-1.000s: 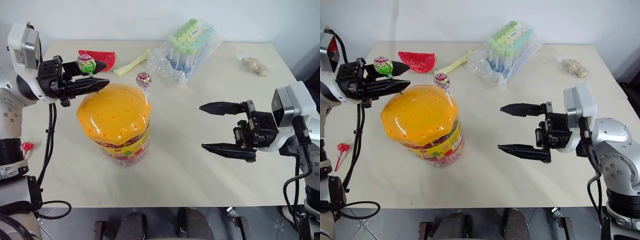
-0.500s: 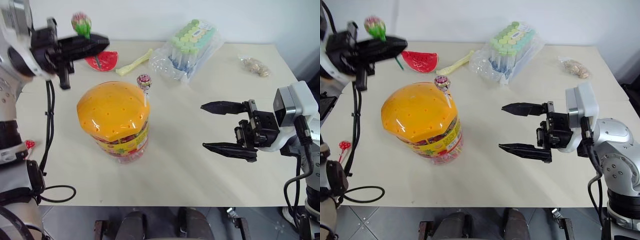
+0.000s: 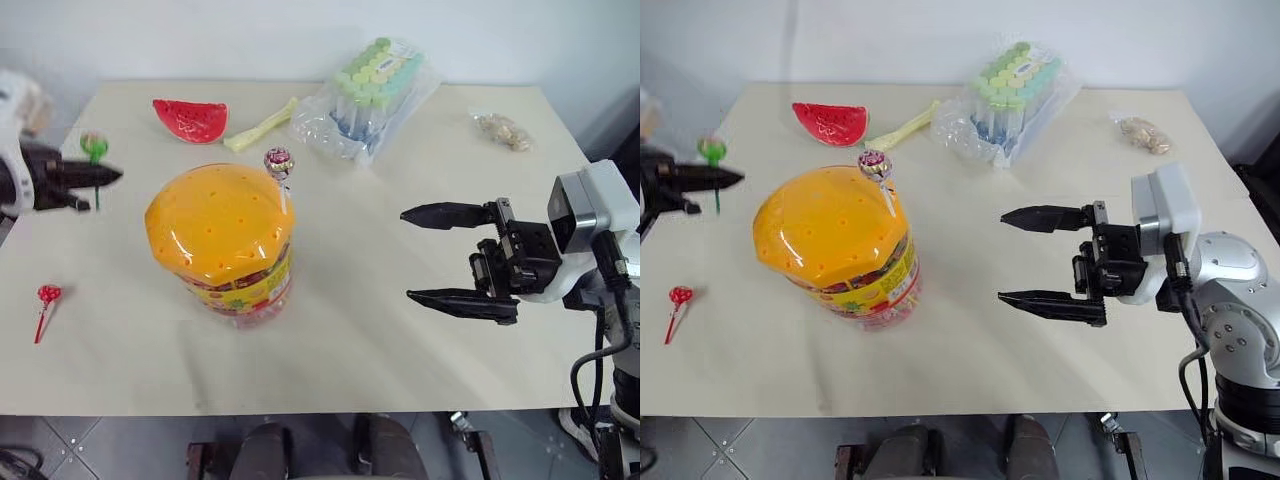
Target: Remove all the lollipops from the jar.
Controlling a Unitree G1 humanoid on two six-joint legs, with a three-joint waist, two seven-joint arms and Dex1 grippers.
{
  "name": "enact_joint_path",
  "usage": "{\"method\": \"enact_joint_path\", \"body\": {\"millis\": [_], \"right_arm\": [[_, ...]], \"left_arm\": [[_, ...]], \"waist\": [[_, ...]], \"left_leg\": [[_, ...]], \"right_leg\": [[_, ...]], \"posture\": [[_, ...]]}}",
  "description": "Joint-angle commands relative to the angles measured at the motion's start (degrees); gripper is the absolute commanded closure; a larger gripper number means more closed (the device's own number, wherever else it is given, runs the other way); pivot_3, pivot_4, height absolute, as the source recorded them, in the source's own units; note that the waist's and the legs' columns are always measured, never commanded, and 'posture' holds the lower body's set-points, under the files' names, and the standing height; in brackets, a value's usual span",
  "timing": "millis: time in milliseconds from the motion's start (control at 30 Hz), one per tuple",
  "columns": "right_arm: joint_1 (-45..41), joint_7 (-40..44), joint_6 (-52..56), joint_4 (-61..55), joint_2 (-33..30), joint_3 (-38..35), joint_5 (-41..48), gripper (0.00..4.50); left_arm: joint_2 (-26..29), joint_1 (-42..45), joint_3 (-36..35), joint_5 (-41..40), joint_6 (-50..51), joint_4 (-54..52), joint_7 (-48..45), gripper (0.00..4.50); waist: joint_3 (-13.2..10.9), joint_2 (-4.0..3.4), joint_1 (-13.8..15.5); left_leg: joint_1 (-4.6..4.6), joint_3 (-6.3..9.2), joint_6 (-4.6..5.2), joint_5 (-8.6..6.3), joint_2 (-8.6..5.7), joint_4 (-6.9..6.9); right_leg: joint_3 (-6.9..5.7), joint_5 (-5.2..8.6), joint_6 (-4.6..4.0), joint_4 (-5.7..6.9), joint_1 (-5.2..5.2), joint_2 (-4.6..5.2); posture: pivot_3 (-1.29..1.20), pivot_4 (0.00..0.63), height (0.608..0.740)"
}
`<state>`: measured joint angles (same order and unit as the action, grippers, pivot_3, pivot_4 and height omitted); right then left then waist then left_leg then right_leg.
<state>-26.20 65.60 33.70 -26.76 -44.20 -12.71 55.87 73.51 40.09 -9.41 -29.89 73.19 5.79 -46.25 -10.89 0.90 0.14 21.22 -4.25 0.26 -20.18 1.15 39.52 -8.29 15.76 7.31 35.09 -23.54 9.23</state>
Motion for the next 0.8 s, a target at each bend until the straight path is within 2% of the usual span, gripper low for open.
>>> {"method": "enact_joint_path", "body": {"millis": [33, 233, 333, 500, 600, 800], "right_arm": [[-0.90, 0.46, -1.02, 0.21, 0.24, 0.23, 0.20, 0.00], [-2.94, 1.51, -1.66, 2.00, 1.64, 2.45, -0.74, 0.00], [-3.39, 1.87, -1.74, 2.43, 1.91, 2.83, -1.04, 0.00], [-3.55, 2.18, -2.03, 2.70, 2.03, 3.12, -1.27, 0.00], [-3.69, 2.31, -2.16, 2.81, 2.12, 3.24, -1.34, 0.00], [-3.46, 2.71, -2.16, 2.74, 1.58, 2.74, -1.35, 0.00]], "left_arm": [[1.13, -6.53, -4.60, 0.74, 5.42, -3.66, 2.69, 4.45], [-0.18, -20.59, -4.65, 1.39, 9.00, -9.19, 4.90, 4.45], [-1.58, -22.17, -5.23, 1.72, 9.72, -9.83, 6.58, 4.45], [-0.41, -22.72, -4.28, 1.64, 10.19, -10.17, 6.63, 4.45], [-0.11, -21.89, -3.88, 1.16, 10.32, -10.07, 6.04, 3.72], [1.11, -21.74, -5.66, 0.01, 10.00, -12.53, 4.64, 1.97]], "waist": [[-0.01, 0.01, 0.08], [-0.06, 0.08, 0.01], [-0.06, 0.09, 0.16], [-0.06, 0.09, 0.11], [-0.06, 0.08, 0.03], [-0.06, 0.09, -0.01]], "left_leg": [[0.00, 0.01, 0.00, 0.00, 0.00, -0.01], [0.01, -0.07, -0.02, -0.03, 0.02, -0.02], [0.03, -0.07, -0.03, -0.04, 0.04, -0.03], [0.03, -0.08, -0.05, -0.05, 0.03, -0.04], [0.03, -0.09, -0.05, -0.05, 0.03, -0.04], [0.03, -0.14, -0.05, -0.05, 0.03, -0.07]], "right_leg": [[0.00, 0.00, 0.00, 0.01, 0.00, 0.00], [0.08, 0.00, 0.00, 0.03, -0.08, 0.00], [0.06, 0.00, -0.01, 0.03, -0.11, -0.01], [0.07, 0.00, -0.01, 0.02, -0.12, -0.01], [0.07, 0.00, -0.01, 0.03, -0.12, -0.01], [0.11, 0.00, -0.01, 0.03, -0.16, -0.01]], "posture": [[0.00, 0.150, 0.740], [0.00, 0.150, 0.740], [0.00, 0.150, 0.740], [0.00, 0.150, 0.740], [0.00, 0.150, 0.740], [0.00, 0.150, 0.740]]}}
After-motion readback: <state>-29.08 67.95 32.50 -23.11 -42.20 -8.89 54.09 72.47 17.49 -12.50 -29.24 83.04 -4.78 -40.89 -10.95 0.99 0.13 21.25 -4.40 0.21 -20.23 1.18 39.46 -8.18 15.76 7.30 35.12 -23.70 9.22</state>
